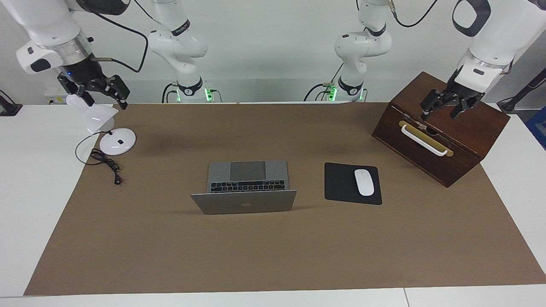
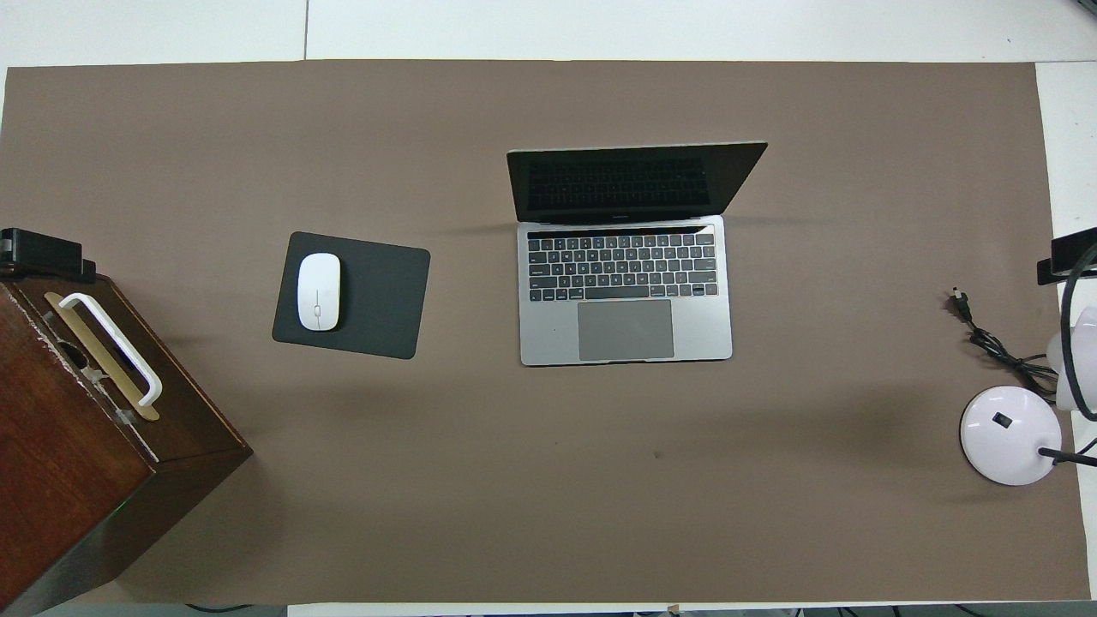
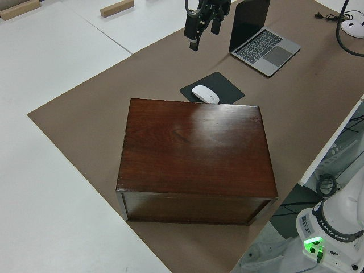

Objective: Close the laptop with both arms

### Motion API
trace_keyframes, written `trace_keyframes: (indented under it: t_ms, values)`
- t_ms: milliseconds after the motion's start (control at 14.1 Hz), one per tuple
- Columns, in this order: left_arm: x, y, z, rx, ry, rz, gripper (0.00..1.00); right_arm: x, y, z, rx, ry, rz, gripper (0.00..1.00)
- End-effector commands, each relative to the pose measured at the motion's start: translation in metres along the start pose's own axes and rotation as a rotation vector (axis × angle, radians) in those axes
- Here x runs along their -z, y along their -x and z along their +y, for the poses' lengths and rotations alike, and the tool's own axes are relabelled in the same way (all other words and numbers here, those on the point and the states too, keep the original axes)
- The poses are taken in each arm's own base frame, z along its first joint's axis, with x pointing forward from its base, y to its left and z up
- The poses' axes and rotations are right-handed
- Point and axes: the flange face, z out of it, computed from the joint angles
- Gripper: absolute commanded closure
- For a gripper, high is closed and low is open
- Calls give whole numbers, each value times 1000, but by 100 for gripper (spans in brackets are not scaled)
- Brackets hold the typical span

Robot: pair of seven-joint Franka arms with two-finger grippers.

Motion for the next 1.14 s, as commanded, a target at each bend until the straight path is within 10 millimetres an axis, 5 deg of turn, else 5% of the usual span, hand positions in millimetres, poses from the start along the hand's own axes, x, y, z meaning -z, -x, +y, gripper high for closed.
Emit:
trace_keyframes:
  t_ms: [0, 1064]
  values:
    - [1, 5, -2, 13, -13, 12, 0, 2, 4, 2, 20, -2, 19, 0]
    - [1, 4, -4, 11, -13, 18, 0, 5, 6, -6, 32, -3, 27, 0]
